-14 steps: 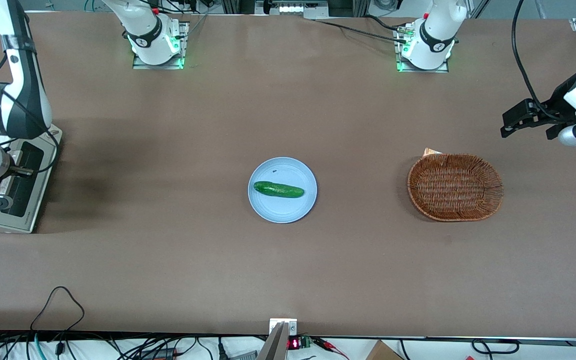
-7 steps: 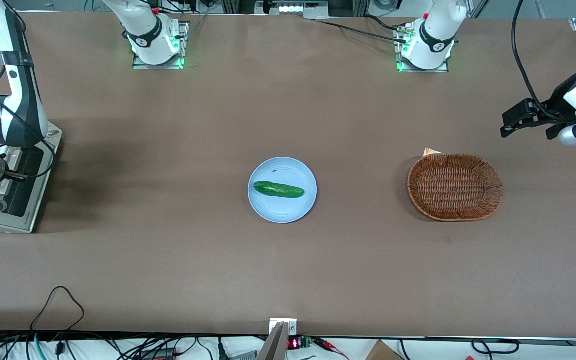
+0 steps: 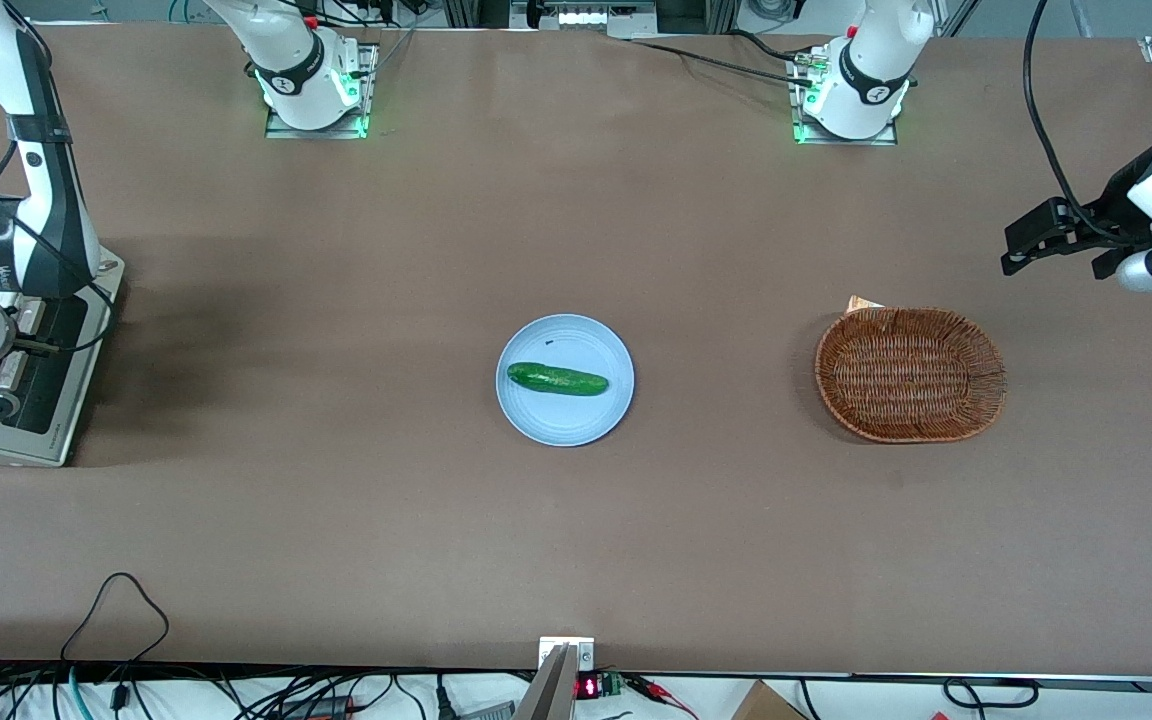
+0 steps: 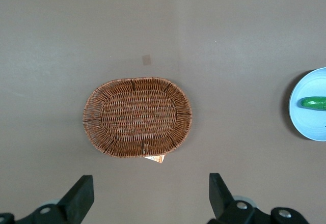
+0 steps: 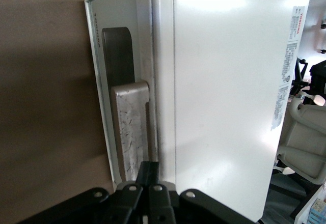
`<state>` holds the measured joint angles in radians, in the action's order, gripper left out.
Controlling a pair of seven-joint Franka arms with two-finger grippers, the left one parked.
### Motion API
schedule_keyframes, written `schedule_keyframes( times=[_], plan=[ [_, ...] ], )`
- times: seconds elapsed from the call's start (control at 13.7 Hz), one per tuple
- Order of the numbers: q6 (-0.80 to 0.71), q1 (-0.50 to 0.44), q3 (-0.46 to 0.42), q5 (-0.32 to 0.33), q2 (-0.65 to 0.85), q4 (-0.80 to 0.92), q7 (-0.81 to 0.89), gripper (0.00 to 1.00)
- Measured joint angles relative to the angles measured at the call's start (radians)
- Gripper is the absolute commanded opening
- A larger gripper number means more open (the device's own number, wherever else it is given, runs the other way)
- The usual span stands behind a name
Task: Open oven door with right arm only
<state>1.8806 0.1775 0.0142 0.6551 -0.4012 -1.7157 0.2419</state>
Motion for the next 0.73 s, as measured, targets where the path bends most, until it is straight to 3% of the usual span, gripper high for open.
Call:
schedule_keyframes(
  times=[0.73],
  plan=[
    [0.018,-0.002,0.009,0.014,-0.016,-0.005,0.0,0.0]
  ],
)
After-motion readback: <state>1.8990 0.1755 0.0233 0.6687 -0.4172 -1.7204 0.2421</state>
